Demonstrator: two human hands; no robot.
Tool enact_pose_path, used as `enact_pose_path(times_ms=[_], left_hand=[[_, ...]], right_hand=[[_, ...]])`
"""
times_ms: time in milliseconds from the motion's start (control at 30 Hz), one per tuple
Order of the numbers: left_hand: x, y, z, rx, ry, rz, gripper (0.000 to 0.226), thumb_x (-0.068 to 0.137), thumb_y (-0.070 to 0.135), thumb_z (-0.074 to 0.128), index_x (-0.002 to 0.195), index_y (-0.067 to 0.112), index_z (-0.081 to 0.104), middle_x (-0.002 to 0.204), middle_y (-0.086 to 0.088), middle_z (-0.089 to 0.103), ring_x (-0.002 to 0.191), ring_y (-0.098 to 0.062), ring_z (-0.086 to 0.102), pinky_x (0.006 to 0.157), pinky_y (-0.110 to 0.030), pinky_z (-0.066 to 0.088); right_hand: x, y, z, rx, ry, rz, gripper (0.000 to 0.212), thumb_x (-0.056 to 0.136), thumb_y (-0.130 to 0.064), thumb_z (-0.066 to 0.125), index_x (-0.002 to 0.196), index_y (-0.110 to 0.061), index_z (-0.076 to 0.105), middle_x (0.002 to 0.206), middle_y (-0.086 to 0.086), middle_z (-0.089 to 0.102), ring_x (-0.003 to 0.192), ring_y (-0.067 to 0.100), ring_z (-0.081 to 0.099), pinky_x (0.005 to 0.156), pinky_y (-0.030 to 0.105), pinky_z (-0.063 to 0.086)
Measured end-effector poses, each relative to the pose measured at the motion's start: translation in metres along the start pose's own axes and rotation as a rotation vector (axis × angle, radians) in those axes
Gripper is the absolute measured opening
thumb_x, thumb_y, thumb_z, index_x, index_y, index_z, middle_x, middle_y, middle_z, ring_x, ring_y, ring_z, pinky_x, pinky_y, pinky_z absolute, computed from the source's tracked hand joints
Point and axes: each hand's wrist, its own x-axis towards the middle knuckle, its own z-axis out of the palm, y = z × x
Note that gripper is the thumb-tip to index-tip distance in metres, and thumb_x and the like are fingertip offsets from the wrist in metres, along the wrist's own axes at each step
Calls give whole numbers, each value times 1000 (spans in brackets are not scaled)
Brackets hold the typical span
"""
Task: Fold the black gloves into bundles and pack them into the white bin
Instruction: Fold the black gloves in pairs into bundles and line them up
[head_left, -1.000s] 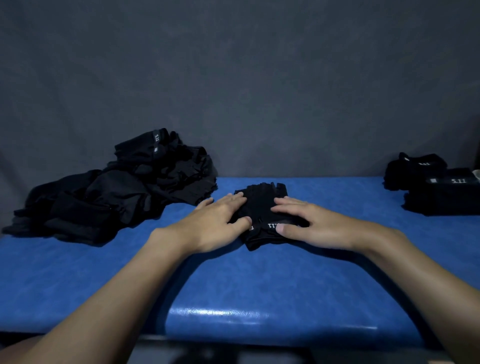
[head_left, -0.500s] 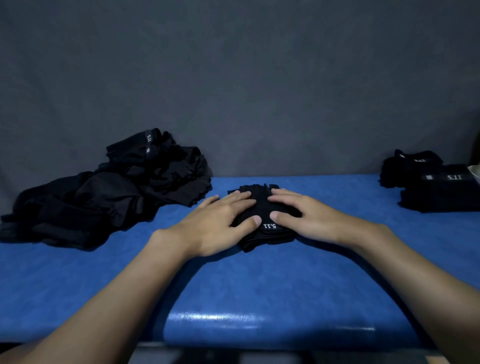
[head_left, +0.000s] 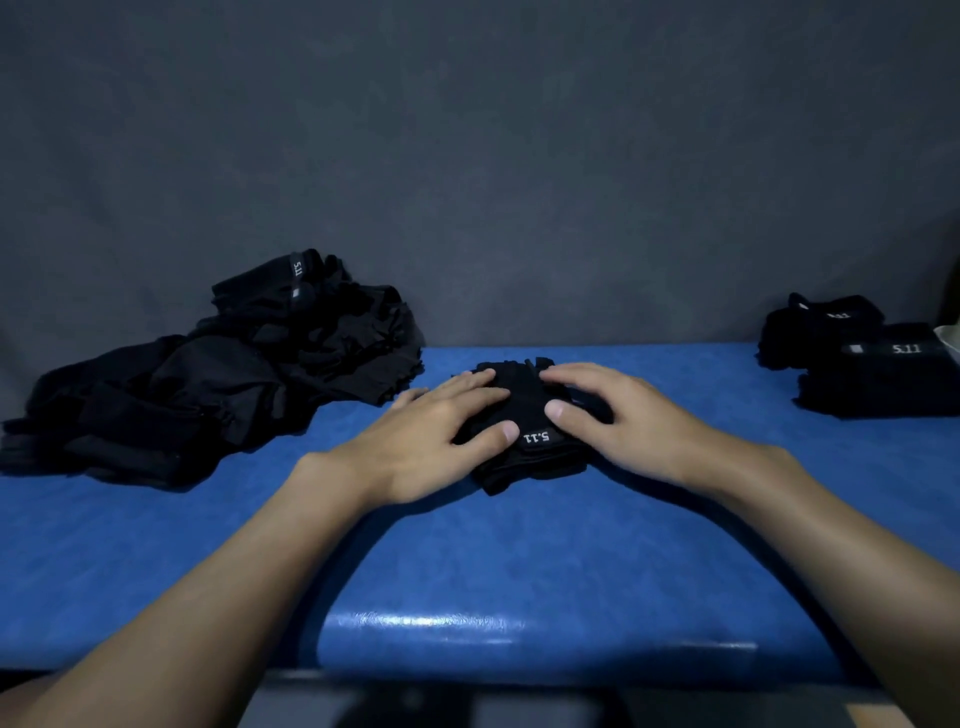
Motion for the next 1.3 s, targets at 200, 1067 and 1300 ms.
enact_pose_path(times_ms=[200,1067,1300], left_hand=[[-15,6,-15,-57,153,187,61,93,59,32,139,25,56,143,13,55,137,-2,41,115,-35,32],[-21,9,-5,-551,172,88,25,91,26,64,114,16,63,107,4,73,105,-13,69,96,-39,53],[-16,12,0,-778,220,26,23,98,10,61,121,9,64,115,-1,74,110,-14,69,100,-36,52]], right_hand=[[-20,-11,-19,11,-1,-189,23,81,-34,71,102,-26,67,107,-14,62,107,6,57,94,20,41],[-24,-17,-15,277,37,4,9,95,-27,59,100,-32,65,88,0,73,88,23,68,89,42,53],[-24,-17,-15,447,38,72,24,83,-32,72,99,-15,69,88,12,73,81,21,69,87,45,52]])
